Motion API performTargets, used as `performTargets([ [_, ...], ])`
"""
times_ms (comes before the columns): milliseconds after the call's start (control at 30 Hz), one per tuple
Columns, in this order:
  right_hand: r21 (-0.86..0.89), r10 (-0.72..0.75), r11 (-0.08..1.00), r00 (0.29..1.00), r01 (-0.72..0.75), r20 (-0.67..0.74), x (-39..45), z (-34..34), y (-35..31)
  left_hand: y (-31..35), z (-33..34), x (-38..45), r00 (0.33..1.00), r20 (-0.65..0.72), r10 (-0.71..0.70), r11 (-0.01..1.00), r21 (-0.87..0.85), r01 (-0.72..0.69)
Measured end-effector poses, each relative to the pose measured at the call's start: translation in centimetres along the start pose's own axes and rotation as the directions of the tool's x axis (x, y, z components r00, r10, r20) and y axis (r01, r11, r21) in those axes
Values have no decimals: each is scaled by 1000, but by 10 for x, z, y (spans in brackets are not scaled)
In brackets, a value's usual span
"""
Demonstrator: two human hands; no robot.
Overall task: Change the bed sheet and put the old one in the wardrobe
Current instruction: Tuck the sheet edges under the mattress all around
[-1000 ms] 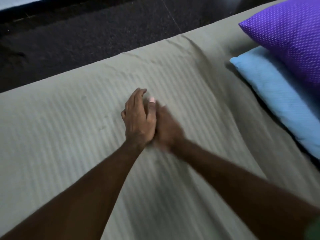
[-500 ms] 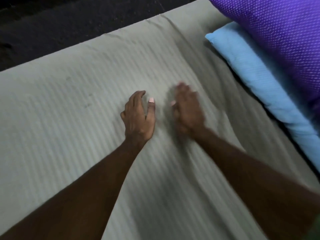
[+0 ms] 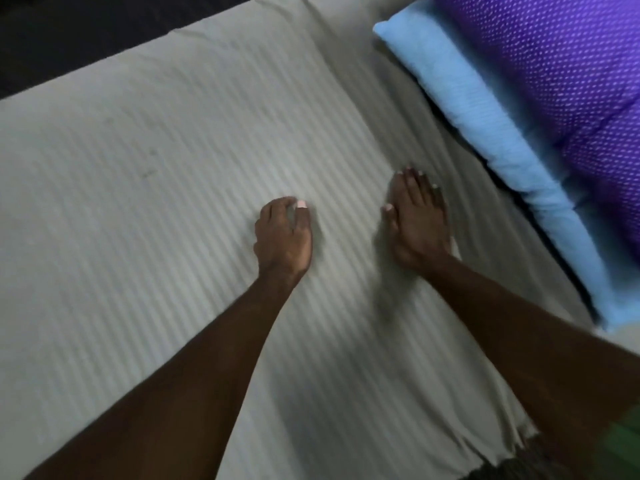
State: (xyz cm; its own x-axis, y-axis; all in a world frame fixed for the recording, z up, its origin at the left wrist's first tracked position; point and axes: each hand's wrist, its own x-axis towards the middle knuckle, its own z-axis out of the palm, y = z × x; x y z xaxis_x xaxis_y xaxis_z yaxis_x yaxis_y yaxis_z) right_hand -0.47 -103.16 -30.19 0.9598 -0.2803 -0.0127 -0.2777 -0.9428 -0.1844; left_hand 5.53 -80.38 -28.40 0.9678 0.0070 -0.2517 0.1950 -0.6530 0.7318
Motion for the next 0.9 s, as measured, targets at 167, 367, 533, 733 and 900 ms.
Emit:
performTargets([
  [167, 387, -212, 914, 959, 127, 188, -99, 11, -122, 26, 11, -41, 991, 92, 101, 994, 34, -105],
  [367, 145, -336, 939, 925, 313, 178, -131, 19, -37, -10, 12, -80, 983, 150, -102, 980, 185, 74],
  [533, 113, 195, 972, 975, -207, 105, -130, 1, 59, -3, 17, -102, 981, 158, -110, 988, 126, 91],
  [733, 315, -219, 938, 952, 145, 216, -235, 1, -49, 9, 19, -173, 980, 185, 68, 996, 47, -78],
  [900, 158, -380, 924, 887, 349, 262, -298, 7, -2, 2, 33, -223, 950, 299, 88, 987, 106, -125],
])
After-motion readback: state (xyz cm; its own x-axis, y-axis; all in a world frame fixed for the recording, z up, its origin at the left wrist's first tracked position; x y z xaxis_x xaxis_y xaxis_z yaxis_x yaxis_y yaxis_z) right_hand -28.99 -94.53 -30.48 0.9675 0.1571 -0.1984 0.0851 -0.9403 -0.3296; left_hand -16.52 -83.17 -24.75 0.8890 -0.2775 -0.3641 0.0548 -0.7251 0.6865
